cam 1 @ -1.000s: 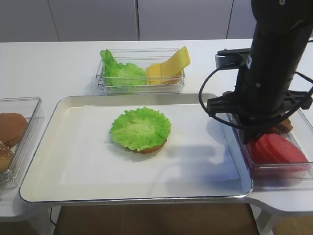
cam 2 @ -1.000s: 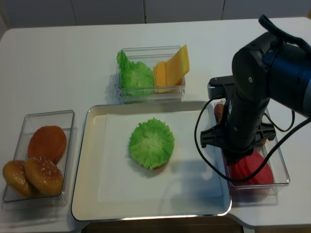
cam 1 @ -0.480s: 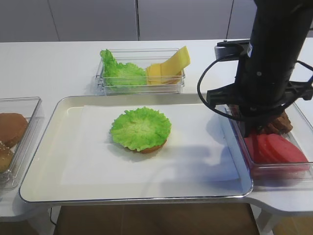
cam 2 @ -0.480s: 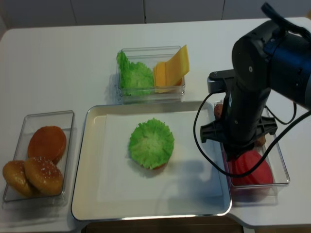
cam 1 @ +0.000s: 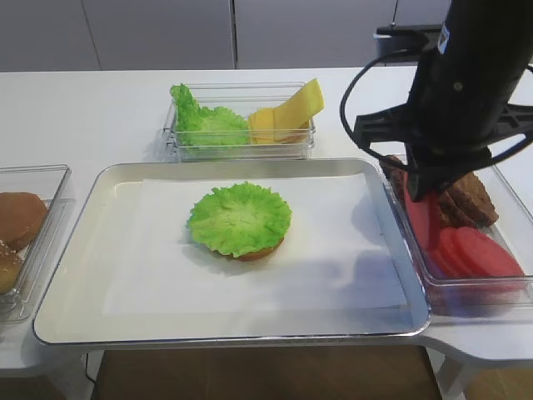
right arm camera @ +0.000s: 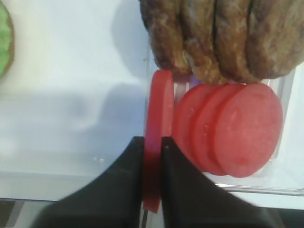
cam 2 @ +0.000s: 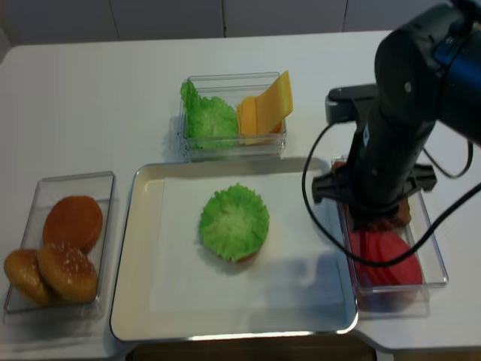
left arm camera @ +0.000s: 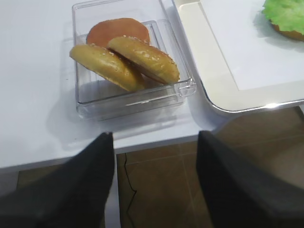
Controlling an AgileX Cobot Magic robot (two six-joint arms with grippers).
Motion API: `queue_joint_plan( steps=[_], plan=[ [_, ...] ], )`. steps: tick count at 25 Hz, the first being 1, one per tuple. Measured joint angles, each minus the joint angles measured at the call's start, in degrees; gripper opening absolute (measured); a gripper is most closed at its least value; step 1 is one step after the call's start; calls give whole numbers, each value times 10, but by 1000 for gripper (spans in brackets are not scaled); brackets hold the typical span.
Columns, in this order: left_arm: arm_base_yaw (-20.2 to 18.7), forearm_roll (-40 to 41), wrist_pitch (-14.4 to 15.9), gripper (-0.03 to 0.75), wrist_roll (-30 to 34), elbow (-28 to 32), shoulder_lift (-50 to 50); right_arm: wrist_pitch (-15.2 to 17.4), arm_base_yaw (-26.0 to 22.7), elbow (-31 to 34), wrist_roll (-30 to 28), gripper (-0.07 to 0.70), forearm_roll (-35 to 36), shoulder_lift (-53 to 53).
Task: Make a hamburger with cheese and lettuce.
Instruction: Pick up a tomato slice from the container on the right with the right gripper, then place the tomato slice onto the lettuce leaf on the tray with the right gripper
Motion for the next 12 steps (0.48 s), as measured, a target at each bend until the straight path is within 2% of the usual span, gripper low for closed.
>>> queue_joint_plan(
  steps=[12],
  plan=[
    [0,0,0,414,0,0,0,1,0,-86,-20,85,13,0]
  ],
)
